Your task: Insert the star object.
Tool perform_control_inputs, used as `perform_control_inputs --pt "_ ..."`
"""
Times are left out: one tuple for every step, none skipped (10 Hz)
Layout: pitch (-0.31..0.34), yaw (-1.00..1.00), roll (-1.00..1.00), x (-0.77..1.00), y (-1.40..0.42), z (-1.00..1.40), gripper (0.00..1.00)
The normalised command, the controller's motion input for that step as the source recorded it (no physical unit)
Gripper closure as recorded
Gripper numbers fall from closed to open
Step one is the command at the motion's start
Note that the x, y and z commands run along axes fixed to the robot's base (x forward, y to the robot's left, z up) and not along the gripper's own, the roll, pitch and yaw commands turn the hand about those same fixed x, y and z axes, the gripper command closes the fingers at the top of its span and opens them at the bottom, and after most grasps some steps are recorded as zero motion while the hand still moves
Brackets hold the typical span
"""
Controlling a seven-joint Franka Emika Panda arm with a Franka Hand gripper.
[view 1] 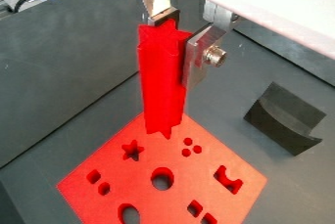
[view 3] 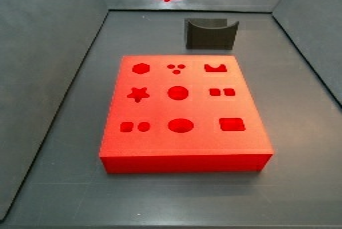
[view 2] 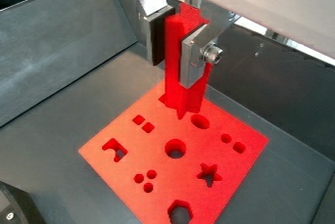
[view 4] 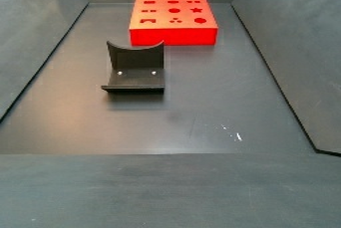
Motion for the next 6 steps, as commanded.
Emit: perform_control_inputs --pt "0.0 0.04 0.0 0.01 0.09 -0.11 1.0" --pt "0.0 0.13 0.16 0.0 -0.1 -0.57 1.0" --pt "0.0 0.28 0.26 0.02 -0.28 -0.65 1.0" --pt "-0.04 0.48 0.27 -0.05 -0.37 -0.74 1.0" --pt "-0.074 0.62 0.33 -0.15 -0.23 -0.59 1.0" --pt "-0.081 0.7 0.36 -0.05 -0.1 -0.49 1.0"
